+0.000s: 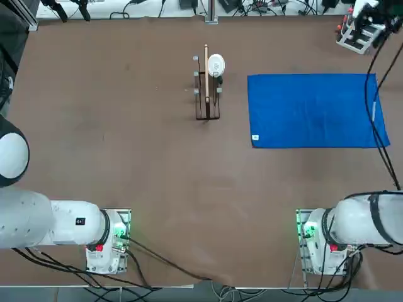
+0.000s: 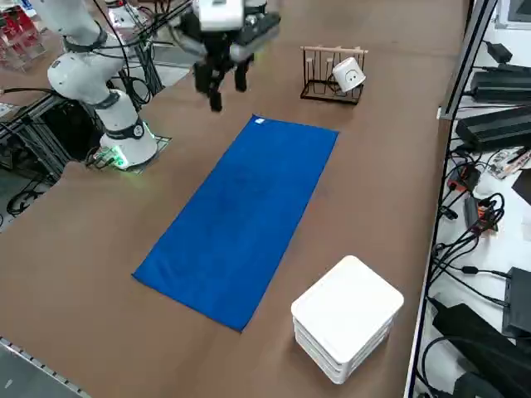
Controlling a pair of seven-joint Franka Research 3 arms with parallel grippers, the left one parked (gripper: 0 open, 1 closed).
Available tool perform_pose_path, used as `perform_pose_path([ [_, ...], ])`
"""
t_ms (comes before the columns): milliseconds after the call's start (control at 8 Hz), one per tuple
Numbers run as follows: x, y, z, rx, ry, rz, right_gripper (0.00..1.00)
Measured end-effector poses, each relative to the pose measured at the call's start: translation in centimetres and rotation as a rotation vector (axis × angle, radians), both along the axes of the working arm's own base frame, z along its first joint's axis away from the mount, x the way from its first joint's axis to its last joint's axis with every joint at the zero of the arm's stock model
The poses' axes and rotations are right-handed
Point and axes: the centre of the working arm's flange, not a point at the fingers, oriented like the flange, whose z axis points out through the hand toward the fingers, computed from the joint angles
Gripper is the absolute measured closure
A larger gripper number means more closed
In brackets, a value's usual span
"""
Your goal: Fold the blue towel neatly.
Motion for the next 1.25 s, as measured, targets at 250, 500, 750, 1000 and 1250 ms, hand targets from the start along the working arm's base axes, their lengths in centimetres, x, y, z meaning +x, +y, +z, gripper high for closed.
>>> perform_pose_path([
  [250, -2.0, -8.3, -5.1, -0.006, -0.008, -0.150, 0.00],
  [500, -4.6, -15.8, -10.7, -0.007, 0.019, -0.289, 0.03],
  [750, -7.8, -21.3, -15.8, -0.011, 0.024, -0.392, 0.07],
  [1000, -12.0, -24.3, -19.9, -0.011, 0.017, -0.439, 0.10],
  [1250, -15.8, -26.7, -23.5, 0.003, 0.027, -0.431, 0.10],
])
